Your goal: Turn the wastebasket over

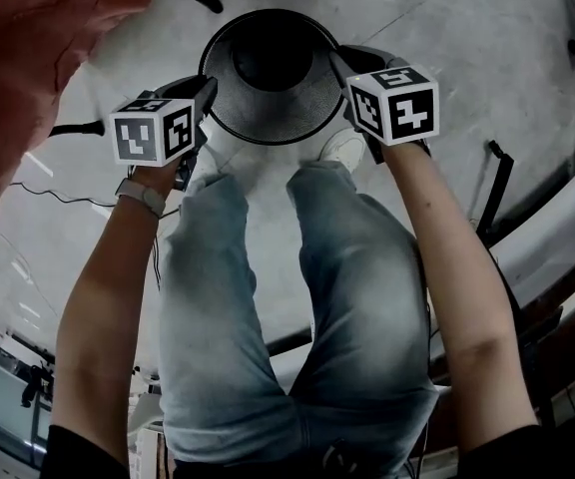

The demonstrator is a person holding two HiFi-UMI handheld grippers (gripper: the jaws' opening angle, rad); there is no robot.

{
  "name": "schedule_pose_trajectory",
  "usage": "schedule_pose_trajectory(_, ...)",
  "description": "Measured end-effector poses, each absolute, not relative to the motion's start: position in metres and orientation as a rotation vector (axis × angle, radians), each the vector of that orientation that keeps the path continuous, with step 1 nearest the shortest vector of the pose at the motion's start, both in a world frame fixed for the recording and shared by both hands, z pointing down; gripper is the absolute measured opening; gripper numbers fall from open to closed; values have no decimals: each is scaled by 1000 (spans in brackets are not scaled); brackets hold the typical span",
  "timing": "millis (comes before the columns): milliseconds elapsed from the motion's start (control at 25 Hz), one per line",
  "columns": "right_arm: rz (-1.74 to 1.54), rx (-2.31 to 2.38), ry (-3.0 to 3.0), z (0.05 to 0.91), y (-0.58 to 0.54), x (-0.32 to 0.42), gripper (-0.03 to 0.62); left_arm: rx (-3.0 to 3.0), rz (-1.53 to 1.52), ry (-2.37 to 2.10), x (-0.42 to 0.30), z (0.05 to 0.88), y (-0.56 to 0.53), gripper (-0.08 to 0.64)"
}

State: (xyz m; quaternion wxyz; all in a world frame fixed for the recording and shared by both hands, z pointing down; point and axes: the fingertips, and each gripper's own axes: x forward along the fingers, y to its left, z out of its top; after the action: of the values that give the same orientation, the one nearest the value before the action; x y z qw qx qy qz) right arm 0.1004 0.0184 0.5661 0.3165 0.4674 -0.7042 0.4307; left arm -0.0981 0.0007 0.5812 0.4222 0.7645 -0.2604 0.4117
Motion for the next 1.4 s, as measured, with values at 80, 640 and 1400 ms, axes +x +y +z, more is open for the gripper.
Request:
schedule_pose_trajectory(80,1087,1274,-1892,554,11,102,48,1952,1002,-688,-96,570,-12,66)
schedule_pose_trajectory(640,838,1372,-1975,550,22,103,46,2172,865,-714,-98,554,-16,44)
schedule_pose_trajectory(1400,872,693,-1935,674,167,60,66,2153,1401,60,-133,667,125,78)
